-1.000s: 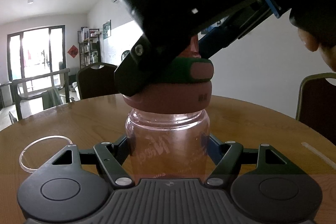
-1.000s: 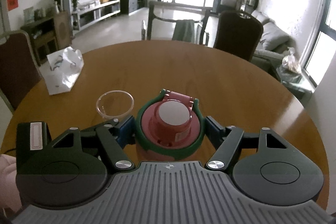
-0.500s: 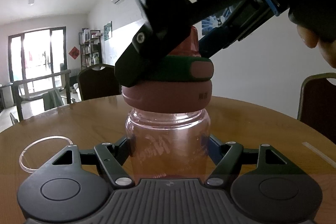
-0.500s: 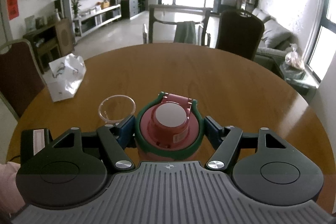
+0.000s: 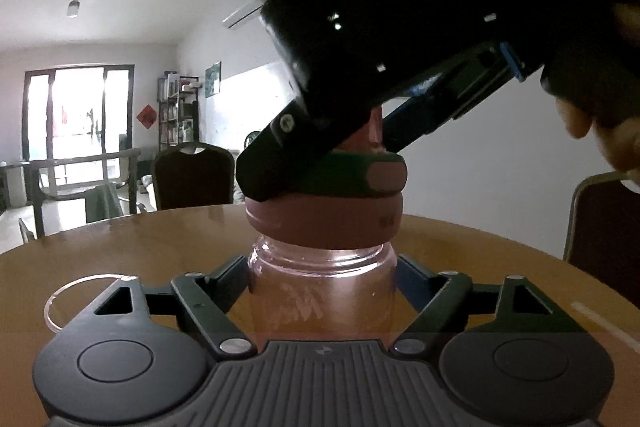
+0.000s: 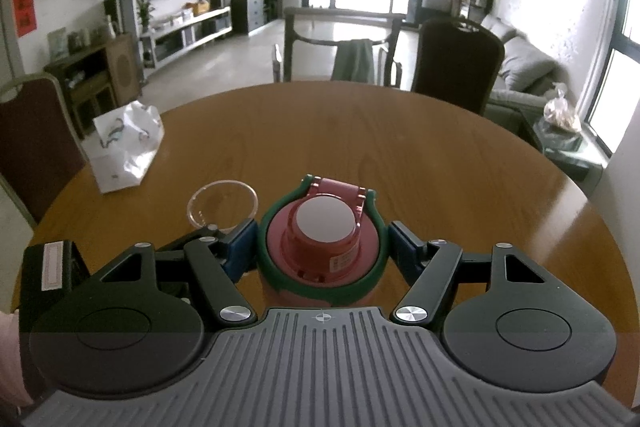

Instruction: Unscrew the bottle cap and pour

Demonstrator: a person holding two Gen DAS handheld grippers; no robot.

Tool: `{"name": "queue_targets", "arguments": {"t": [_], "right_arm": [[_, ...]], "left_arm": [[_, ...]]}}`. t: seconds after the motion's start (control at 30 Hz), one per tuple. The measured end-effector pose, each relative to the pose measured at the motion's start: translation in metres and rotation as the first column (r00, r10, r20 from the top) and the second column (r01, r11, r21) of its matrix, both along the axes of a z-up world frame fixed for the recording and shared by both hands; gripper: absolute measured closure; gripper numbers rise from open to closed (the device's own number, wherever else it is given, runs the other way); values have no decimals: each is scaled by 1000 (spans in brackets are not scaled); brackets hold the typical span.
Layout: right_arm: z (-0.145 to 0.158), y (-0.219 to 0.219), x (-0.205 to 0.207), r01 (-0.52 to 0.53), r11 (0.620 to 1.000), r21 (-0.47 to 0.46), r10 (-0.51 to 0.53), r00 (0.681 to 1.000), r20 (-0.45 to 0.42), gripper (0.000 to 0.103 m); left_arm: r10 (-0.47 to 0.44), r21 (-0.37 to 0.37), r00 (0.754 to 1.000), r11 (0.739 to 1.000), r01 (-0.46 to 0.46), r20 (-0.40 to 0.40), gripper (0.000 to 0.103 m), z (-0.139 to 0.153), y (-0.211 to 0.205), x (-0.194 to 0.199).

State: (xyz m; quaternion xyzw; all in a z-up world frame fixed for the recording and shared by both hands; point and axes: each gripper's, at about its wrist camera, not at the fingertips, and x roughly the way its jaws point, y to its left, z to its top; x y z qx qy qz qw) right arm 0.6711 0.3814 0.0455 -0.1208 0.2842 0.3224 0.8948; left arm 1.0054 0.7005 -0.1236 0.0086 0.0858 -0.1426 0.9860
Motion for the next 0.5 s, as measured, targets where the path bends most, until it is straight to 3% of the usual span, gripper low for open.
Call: {"name": "queue_targets", "arguments": {"t": [0.2, 0.5], "right_arm": [[1, 2, -5, 2, 1000, -23, -1, 1000, 16, 25], [8, 1, -10, 0, 999, -44, 1, 999, 36, 31]], "left_arm": [[-4, 6, 1000, 1000, 4, 1, 32, -6, 1, 17], [-2, 13, 1000, 1000, 2, -1, 32, -14, 12, 50]]}}
